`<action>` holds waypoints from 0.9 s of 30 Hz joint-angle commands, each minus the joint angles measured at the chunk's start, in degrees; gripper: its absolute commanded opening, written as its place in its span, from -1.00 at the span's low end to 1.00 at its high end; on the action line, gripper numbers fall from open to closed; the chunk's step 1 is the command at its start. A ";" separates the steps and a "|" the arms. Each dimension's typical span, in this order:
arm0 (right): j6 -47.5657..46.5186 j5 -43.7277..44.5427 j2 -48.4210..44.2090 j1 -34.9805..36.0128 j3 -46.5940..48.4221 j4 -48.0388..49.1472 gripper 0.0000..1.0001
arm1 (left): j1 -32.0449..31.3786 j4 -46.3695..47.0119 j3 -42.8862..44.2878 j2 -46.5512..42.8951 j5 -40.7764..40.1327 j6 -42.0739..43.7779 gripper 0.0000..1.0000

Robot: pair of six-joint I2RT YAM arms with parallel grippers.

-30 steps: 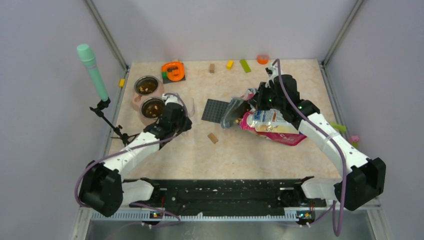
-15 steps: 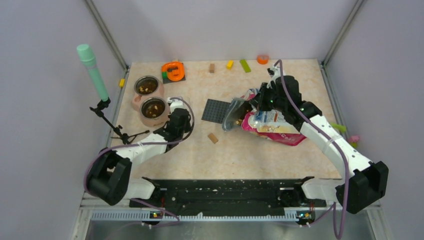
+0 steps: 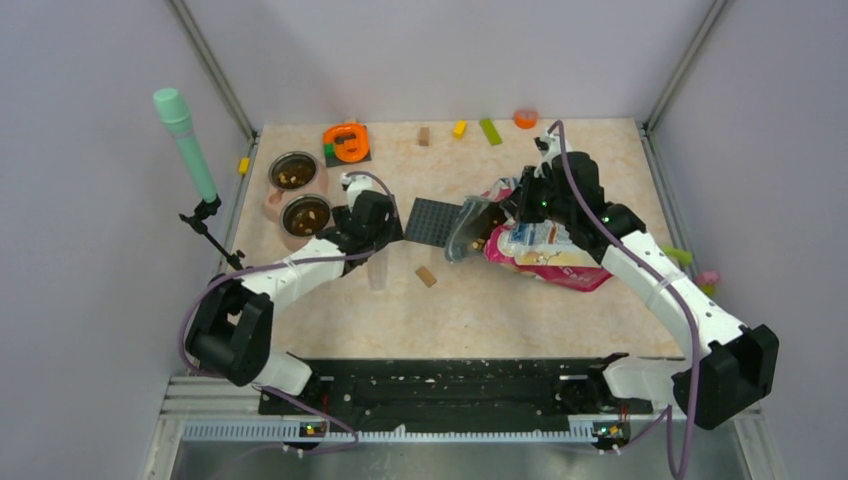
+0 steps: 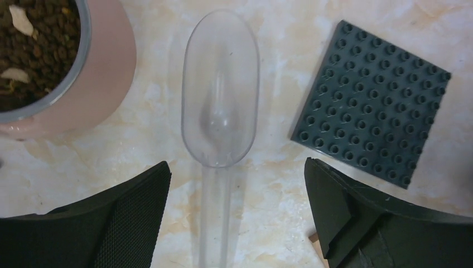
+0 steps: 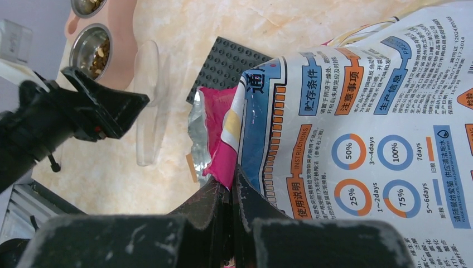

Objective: Serve the pet food

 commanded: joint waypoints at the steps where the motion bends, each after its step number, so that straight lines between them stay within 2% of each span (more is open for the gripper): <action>1: -2.65 0.60 -3.28 -0.09 2.82 0.28 -1.00 | -0.25 -5.23 6.40 -1.78 2.07 5.58 0.87; 3: -3.62 -0.06 -3.33 -0.14 3.38 -1.09 -1.00 | -0.25 -4.84 8.92 -2.59 7.71 9.98 0.85; 6: -5.25 -0.79 -3.55 -0.09 4.55 -3.85 -1.00 | -0.32 -2.00 12.11 -2.30 20.79 17.64 0.74; 10: -6.81 0.82 -5.13 -0.07 5.15 -8.45 -1.00 | -1.72 -1.17 16.39 -0.52 34.01 23.04 0.72; 16: -7.09 0.96 -7.00 -0.10 5.15 -11.82 -1.00 | -6.69 -0.84 19.17 1.17 40.30 30.13 0.80; 22: -5.56 2.40 -8.98 -0.09 4.59 -12.91 -1.00 | -10.61 -1.58 21.37 3.58 43.72 30.33 0.81; 27: -4.38 2.72 -10.21 -0.08 4.08 -12.49 -1.00 | -12.52 2.57 21.28 5.97 44.33 26.81 0.81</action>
